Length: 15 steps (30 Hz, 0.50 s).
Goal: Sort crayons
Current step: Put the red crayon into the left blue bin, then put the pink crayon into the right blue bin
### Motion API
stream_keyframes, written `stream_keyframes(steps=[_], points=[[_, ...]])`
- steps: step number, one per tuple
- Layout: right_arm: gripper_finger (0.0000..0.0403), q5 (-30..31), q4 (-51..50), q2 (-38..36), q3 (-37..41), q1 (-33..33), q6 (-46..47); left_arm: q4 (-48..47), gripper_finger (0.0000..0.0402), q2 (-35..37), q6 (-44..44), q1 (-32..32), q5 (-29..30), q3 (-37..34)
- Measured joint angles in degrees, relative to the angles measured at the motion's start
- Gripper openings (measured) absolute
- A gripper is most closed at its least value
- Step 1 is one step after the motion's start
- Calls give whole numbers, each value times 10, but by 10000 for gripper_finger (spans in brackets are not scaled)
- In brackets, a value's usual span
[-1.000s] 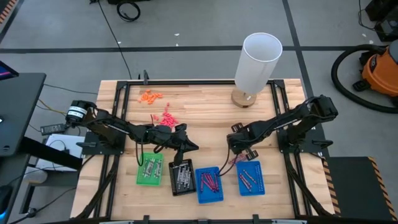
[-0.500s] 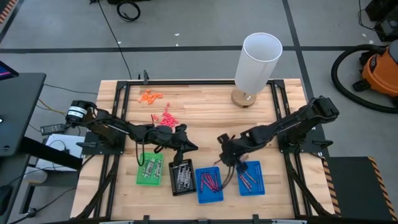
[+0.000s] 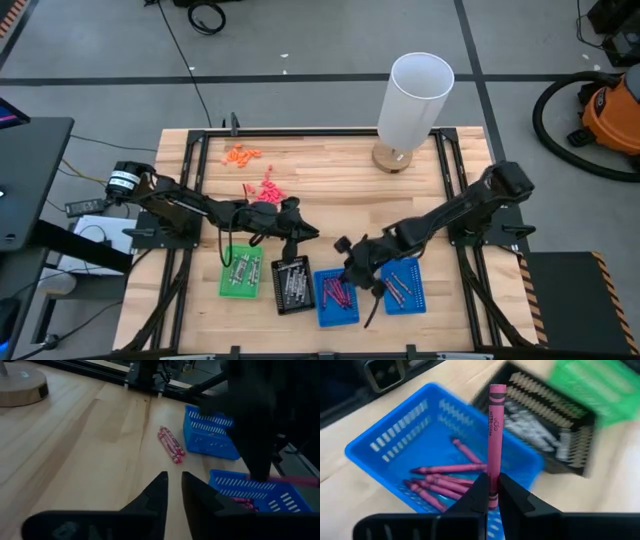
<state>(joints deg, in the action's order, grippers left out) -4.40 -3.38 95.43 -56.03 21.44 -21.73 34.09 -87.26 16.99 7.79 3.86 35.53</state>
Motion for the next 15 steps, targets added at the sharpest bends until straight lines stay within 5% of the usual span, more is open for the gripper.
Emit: stream_keyframes(steps=[6,15], points=[[42,25,23,54,0,11,-57,-9,115,0,4,2,10,0],[113,93,6,40,0,26,-96,-11,164,0,4,2,11,0]])
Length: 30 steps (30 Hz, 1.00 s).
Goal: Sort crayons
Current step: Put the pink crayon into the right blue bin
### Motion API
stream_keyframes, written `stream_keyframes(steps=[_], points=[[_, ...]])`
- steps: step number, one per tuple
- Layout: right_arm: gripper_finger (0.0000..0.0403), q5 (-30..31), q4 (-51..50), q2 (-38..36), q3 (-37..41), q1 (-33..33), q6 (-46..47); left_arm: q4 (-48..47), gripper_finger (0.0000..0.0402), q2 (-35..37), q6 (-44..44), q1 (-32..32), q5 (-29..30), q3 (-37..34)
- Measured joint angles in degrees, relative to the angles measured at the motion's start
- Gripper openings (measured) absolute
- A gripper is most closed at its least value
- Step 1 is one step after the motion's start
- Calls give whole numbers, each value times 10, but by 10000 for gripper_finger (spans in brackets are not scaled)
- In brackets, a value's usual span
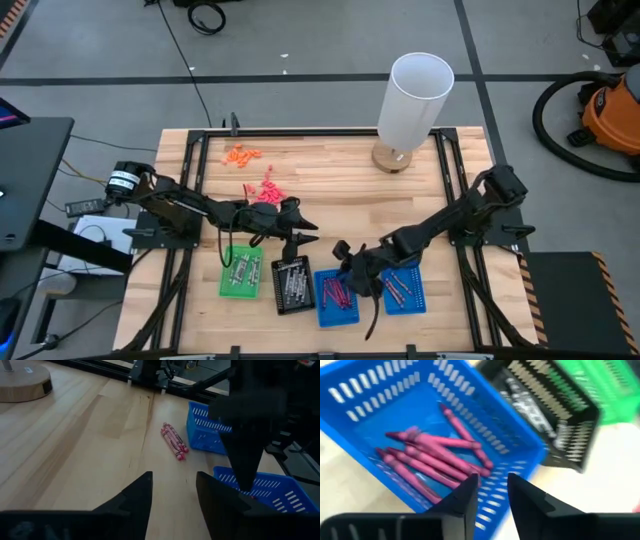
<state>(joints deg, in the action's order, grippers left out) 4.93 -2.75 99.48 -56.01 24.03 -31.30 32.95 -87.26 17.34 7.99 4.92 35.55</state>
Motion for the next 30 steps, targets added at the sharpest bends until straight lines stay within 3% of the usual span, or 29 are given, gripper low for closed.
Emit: stream_keyframes(steps=[5,13,20,30], points=[[125,59,-50,-49,0,0,-4,0,165,0,0,0,0,0],[122,33,-222,-96,0,-34,136,0,165,0,-2,0,0,0],[122,-4,-261,-42,-8,-61,233,3,165,0,-2,-1,0,0],[122,-46,-435,61,-143,-75,297,3,165,0,-4,-1,0,0]])
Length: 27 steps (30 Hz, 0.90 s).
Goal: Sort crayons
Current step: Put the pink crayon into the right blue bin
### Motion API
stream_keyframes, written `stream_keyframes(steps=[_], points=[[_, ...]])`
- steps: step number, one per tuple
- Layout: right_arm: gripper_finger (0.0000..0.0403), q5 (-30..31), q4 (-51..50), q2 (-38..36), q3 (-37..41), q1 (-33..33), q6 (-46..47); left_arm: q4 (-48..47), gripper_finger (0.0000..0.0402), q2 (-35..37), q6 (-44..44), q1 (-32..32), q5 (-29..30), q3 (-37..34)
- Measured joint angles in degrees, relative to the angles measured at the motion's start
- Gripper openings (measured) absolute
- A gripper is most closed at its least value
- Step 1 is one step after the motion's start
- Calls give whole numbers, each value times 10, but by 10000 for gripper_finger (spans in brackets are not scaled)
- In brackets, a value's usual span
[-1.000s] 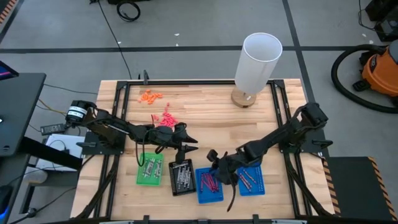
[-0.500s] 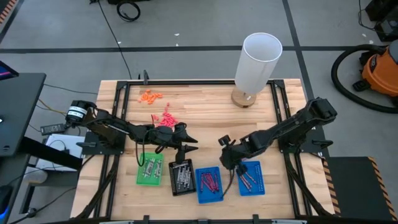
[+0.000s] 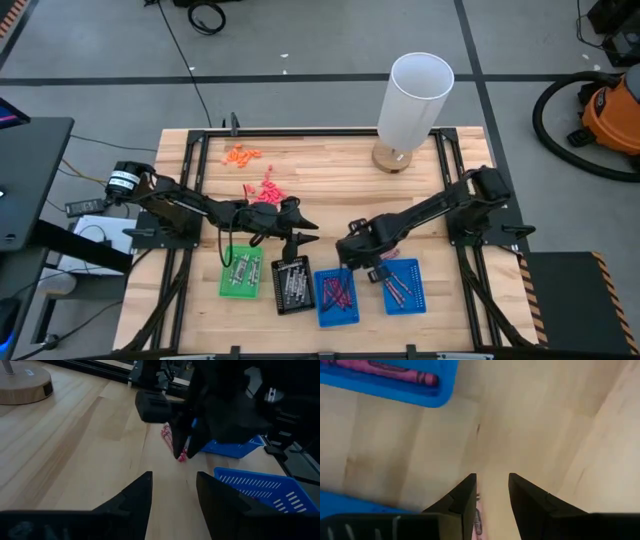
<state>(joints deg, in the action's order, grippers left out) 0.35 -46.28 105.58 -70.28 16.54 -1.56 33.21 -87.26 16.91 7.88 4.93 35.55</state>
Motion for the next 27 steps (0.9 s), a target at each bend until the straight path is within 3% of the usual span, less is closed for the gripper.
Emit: stream_keyframes(steps=[9,27], points=[[122,0,-90,80,-63,0,-9,-3,165,0,-1,0,0,0],[122,-11,-111,63,-65,1,-12,-9,165,0,-1,0,0,0]])
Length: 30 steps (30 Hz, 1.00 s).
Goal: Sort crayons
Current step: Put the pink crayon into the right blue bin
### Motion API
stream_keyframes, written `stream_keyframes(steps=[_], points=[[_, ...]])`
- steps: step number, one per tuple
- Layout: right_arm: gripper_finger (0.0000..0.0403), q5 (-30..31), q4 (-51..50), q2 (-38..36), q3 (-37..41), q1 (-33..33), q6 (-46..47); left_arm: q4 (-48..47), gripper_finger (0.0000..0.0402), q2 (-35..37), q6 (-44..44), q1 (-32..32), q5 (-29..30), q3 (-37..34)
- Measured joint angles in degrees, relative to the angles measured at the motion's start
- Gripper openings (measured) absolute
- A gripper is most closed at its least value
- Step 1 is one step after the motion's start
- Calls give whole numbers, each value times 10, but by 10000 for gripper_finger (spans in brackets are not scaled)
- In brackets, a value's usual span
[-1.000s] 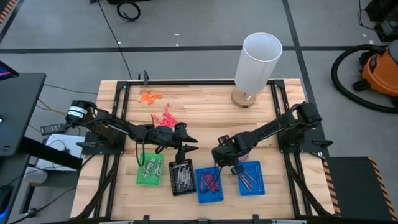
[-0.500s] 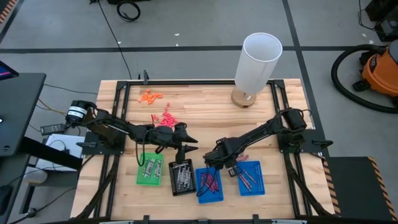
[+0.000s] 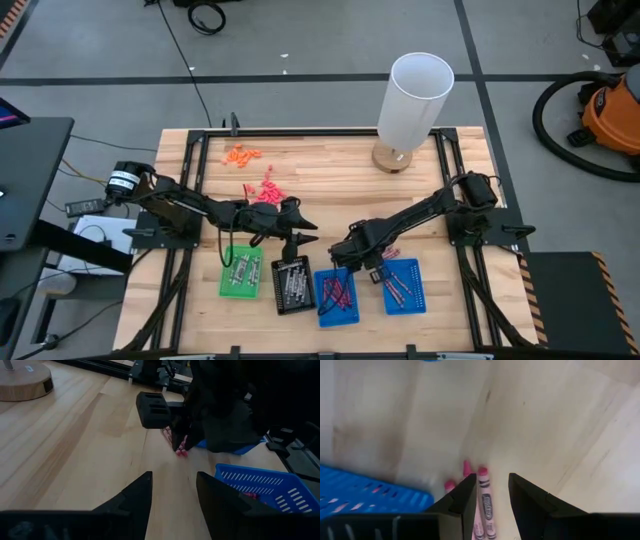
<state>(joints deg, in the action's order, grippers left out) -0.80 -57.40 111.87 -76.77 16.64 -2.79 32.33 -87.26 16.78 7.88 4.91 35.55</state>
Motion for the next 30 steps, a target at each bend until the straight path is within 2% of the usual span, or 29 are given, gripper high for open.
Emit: stream_keyframes(steps=[19,24,30], points=[[122,8,28,5,42,-5,-5,0,165,0,1,0,0,0],[121,10,37,5,42,-15,-31,0,165,0,2,0,0,0],[89,10,56,5,42,-22,-53,0,165,0,2,1,0,0]])
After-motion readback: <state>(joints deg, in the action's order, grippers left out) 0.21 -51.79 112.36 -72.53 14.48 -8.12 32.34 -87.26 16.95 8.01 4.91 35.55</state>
